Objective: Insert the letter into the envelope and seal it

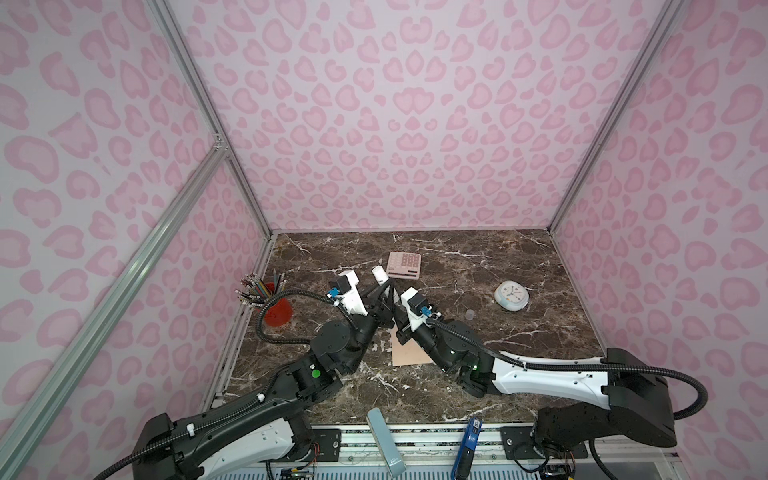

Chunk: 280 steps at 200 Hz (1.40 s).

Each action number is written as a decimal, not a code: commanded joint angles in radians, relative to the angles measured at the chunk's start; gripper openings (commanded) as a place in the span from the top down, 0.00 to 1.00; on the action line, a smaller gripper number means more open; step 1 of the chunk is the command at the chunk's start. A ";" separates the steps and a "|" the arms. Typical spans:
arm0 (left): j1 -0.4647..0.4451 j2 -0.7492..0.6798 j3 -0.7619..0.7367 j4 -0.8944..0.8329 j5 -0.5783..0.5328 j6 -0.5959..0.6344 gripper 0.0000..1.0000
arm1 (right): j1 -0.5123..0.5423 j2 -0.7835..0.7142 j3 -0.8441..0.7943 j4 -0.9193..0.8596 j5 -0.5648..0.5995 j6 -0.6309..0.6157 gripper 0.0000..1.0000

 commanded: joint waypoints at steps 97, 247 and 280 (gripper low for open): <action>0.064 -0.206 -0.118 0.106 0.833 -0.052 0.96 | -0.053 -0.278 -0.042 -0.213 -0.475 0.277 0.89; 0.064 -0.162 -0.089 0.089 1.132 -0.072 0.96 | -0.164 -0.334 -0.078 -0.249 -0.919 0.524 0.89; 0.064 -0.182 -0.081 0.011 1.104 -0.035 0.96 | -0.184 -0.360 -0.076 -0.296 -0.913 0.504 0.90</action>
